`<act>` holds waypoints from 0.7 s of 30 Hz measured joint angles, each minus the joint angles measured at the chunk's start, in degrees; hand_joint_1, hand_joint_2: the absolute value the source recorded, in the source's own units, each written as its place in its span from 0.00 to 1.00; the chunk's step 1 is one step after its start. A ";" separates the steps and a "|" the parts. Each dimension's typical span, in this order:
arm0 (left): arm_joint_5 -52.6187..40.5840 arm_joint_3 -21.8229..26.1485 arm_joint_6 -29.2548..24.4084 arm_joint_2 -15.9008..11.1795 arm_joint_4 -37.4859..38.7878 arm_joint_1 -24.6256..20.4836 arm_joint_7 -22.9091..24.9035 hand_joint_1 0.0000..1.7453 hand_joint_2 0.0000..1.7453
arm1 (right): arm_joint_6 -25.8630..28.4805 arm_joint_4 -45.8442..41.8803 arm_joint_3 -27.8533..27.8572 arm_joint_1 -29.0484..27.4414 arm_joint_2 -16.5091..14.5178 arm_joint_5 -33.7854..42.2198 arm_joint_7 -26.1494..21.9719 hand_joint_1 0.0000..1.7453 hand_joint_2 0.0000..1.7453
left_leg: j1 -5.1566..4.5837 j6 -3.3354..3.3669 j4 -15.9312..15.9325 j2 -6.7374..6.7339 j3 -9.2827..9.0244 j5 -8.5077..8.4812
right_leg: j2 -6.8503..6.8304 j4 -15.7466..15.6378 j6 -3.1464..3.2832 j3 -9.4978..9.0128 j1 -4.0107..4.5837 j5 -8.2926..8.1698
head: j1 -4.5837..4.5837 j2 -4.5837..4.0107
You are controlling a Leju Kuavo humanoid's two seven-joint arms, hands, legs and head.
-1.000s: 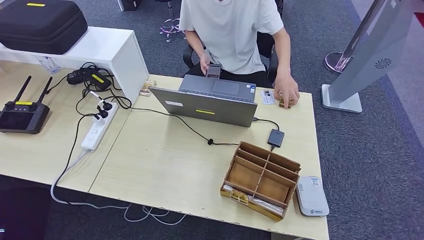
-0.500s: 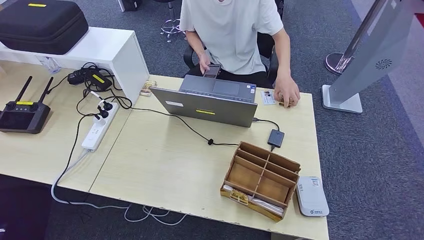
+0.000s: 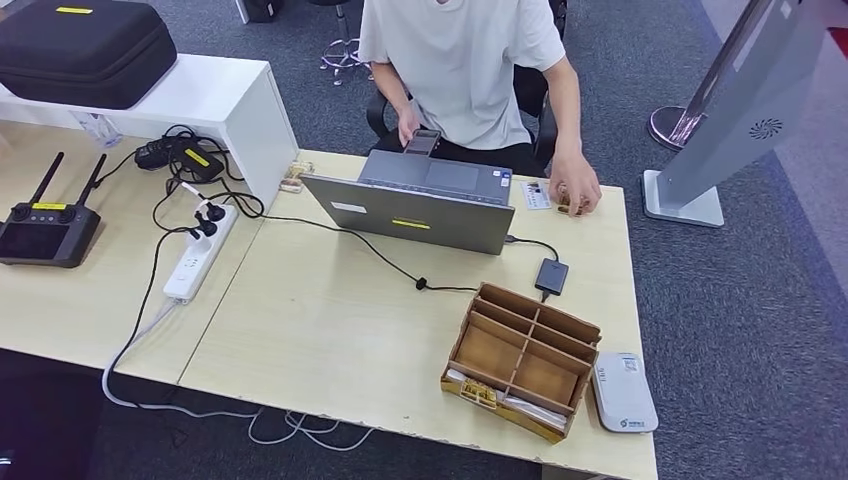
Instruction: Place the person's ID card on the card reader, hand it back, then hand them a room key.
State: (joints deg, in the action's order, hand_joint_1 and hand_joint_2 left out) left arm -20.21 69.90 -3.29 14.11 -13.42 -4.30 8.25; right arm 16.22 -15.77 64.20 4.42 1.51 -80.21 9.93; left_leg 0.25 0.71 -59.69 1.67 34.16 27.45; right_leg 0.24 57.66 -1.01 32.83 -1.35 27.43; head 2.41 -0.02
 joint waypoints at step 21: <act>-3.52 -8.20 0.92 -3.63 -0.01 1.26 0.46 0.00 0.00 | -18.18 1.34 -13.33 -2.31 -7.22 3.11 3.19 0.00 0.00 | -0.01 -0.01 -0.01 -0.01 -0.01 0.00 | 0.01 0.00 0.01 -0.02 0.00 0.00 | 0.03 0.00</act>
State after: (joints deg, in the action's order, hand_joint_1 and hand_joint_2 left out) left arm -23.73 61.70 -2.37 10.48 -13.43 -3.04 8.70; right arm -1.96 -14.43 50.87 2.12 -5.70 -77.10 13.12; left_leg 0.23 0.71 -59.70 1.66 34.15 27.45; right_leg 0.26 57.66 -1.00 32.81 -1.35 27.43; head 2.44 -0.02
